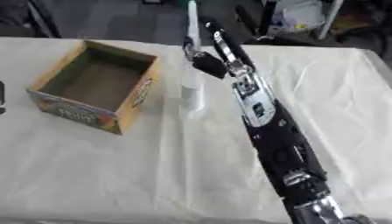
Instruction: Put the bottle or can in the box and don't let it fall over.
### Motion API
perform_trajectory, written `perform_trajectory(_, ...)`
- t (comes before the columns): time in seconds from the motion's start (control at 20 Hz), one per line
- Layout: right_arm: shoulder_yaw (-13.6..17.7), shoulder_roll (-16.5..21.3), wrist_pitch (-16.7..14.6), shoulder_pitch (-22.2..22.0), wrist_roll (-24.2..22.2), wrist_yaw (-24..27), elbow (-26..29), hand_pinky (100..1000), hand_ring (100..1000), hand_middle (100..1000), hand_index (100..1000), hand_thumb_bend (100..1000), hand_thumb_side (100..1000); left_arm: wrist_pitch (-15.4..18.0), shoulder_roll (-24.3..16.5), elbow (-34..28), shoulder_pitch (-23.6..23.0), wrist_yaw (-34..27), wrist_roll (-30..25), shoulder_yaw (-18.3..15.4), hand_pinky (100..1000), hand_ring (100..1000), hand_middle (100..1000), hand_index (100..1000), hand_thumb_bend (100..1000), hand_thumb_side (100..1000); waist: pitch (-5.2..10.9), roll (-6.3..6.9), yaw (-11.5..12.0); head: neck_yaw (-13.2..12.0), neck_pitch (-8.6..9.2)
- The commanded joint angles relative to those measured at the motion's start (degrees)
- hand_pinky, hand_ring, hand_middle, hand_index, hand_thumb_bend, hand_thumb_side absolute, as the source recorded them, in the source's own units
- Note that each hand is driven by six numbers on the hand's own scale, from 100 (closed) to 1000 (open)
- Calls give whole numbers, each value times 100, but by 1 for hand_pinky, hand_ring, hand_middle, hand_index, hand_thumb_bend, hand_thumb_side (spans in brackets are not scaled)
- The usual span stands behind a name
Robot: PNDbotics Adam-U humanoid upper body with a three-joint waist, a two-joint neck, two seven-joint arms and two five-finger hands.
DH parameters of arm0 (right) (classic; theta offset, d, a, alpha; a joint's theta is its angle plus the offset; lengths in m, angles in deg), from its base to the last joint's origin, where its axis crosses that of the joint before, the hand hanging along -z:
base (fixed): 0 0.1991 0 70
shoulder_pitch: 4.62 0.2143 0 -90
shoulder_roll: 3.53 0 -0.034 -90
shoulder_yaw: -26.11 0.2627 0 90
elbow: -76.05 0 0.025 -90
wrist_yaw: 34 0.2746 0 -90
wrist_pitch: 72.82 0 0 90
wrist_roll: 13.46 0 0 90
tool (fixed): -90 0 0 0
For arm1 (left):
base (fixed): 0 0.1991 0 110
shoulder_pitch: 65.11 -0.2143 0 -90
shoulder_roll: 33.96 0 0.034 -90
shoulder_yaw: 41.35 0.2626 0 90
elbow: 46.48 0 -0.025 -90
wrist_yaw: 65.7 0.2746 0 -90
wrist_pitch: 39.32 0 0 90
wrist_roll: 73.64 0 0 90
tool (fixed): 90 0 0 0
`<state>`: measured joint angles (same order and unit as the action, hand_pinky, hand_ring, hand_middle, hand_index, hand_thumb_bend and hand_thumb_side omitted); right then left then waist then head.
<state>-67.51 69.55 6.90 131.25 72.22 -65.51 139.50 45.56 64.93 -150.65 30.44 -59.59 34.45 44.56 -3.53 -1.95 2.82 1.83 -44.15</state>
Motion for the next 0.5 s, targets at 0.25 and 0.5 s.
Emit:
perform_trajectory(0.25,40,12,74,163,46,27,-26,959,1000,1000,1000,100,654,18,-27,-84,95,-18,-18,3,659,636,649,801,601,583,25,17,28,41,4)
perform_trajectory(0.5,96,3,194,171,154,27,-104,970,1000,1000,1000,100,640,20,-19,-81,108,-21,-23,8,660,636,649,801,601,583,19,16,49,58,4)
